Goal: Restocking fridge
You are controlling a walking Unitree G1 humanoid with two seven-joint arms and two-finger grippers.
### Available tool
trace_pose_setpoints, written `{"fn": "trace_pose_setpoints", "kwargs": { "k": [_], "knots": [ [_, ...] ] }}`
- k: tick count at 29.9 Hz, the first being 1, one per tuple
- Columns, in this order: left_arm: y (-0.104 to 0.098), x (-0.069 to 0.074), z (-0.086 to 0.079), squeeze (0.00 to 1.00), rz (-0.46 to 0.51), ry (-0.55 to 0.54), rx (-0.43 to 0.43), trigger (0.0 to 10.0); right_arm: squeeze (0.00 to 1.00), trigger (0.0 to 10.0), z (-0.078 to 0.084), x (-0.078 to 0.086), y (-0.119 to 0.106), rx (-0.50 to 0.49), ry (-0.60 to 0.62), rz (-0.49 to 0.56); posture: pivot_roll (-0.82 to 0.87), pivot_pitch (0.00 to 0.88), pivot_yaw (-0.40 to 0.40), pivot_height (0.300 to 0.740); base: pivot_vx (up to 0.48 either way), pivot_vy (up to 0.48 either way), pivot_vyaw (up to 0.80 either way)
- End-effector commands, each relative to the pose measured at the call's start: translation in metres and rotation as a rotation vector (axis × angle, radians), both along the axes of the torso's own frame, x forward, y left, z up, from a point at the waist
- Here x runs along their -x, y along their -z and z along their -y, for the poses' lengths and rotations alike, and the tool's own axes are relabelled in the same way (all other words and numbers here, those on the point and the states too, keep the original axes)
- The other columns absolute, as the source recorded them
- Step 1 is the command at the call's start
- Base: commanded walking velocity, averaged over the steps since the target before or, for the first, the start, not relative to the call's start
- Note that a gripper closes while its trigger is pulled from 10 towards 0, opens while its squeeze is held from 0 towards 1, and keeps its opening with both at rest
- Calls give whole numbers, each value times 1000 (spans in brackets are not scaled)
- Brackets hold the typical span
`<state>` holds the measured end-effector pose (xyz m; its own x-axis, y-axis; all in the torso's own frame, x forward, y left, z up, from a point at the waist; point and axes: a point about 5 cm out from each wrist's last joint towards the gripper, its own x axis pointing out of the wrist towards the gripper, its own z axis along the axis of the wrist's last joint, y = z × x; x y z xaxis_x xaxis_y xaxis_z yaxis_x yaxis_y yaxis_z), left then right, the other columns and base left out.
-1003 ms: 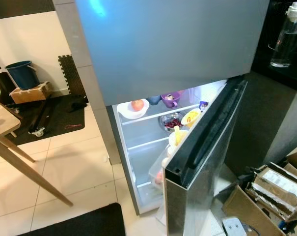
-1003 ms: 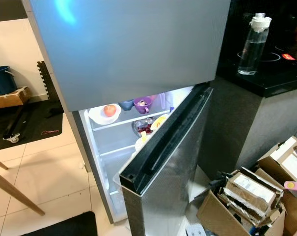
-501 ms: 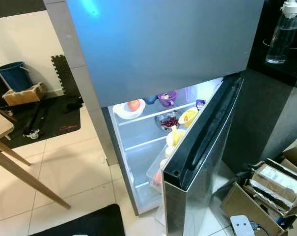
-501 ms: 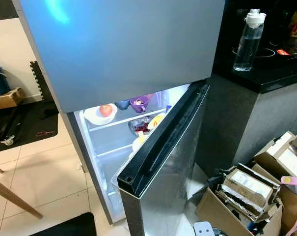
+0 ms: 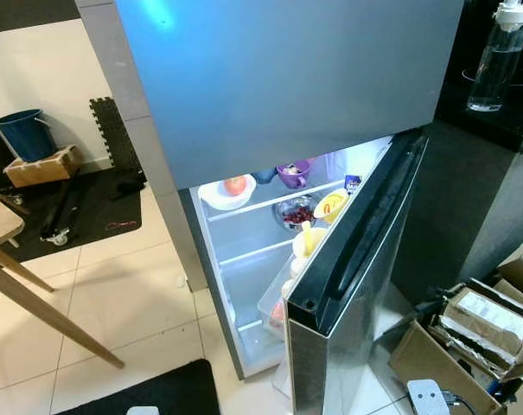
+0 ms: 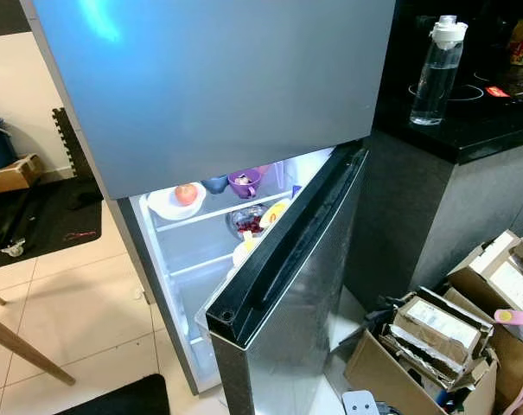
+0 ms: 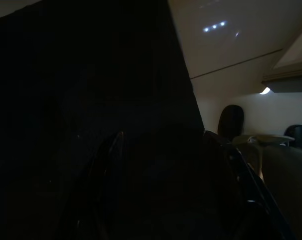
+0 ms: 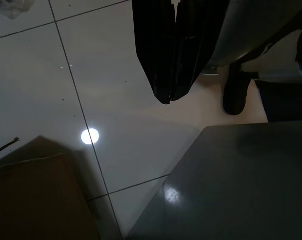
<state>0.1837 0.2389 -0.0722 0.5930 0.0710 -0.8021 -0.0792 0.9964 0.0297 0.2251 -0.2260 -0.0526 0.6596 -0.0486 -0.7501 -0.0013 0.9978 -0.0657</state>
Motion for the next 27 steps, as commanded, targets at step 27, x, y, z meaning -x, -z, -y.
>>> {"fn": "trace_pose_setpoints", "kwargs": {
  "k": [27],
  "knots": [
    [5, 11, 1, 0, -4, -74, 32, 10000, 0, 10000, -8, 1, 3, -12, -46, -14, -109, 125, 69, 740, 0, -246, 0]
  ]
}}
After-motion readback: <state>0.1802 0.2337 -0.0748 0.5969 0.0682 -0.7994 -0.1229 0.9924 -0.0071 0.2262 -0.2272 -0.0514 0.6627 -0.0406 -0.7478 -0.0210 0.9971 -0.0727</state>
